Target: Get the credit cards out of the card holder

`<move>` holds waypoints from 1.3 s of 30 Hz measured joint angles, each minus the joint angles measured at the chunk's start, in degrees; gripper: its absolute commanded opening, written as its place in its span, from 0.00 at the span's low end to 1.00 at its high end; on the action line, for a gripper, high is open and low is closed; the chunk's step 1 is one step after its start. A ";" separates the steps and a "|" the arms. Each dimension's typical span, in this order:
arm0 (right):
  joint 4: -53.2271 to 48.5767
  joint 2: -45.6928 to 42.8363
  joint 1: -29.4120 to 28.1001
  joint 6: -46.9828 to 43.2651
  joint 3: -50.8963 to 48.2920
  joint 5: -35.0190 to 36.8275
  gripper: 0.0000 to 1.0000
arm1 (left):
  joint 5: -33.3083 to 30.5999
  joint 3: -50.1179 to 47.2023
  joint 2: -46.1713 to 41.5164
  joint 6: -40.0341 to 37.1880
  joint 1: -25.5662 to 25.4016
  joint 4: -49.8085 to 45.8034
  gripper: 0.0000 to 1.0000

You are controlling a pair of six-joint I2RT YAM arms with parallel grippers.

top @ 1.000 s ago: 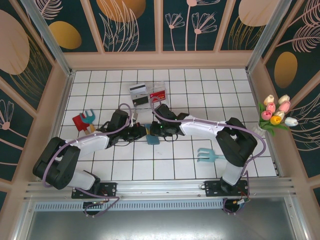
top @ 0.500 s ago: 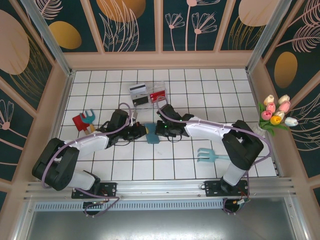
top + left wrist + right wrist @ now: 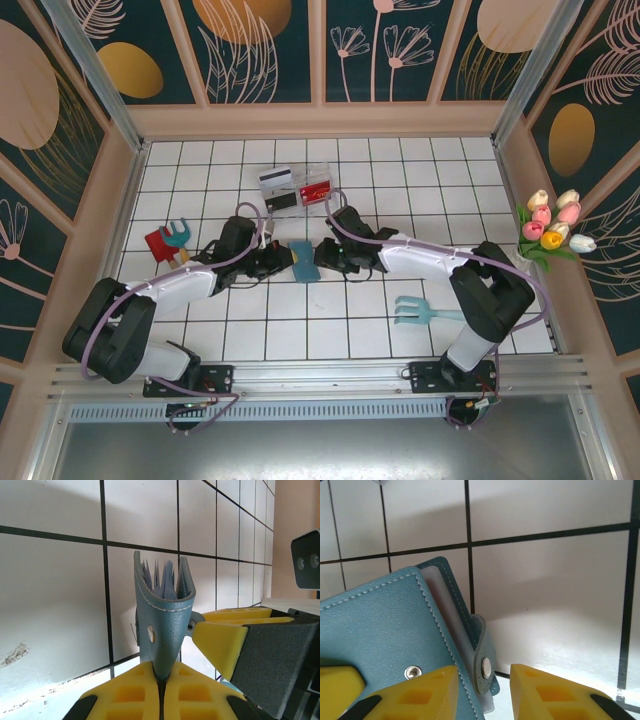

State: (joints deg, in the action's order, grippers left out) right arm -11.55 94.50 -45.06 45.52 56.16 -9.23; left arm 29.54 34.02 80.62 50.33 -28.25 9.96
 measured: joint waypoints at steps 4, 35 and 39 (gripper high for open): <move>0.72 0.00 1.22 -0.68 0.00 -0.96 0.30 | 0.13 0.48 0.00 -0.17 0.00 -0.11 0.00; -9.64 -2.89 1.57 -9.46 3.72 8.17 0.07 | 0.81 5.57 8.57 -2.51 0.07 -1.31 0.59; -9.73 -4.04 1.57 -11.06 4.52 7.56 0.07 | -2.23 7.89 7.85 -3.37 0.11 -2.54 0.77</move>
State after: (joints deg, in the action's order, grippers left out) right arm -21.28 90.45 -43.48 34.46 60.69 -1.67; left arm 27.31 41.91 88.47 46.96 -28.14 7.42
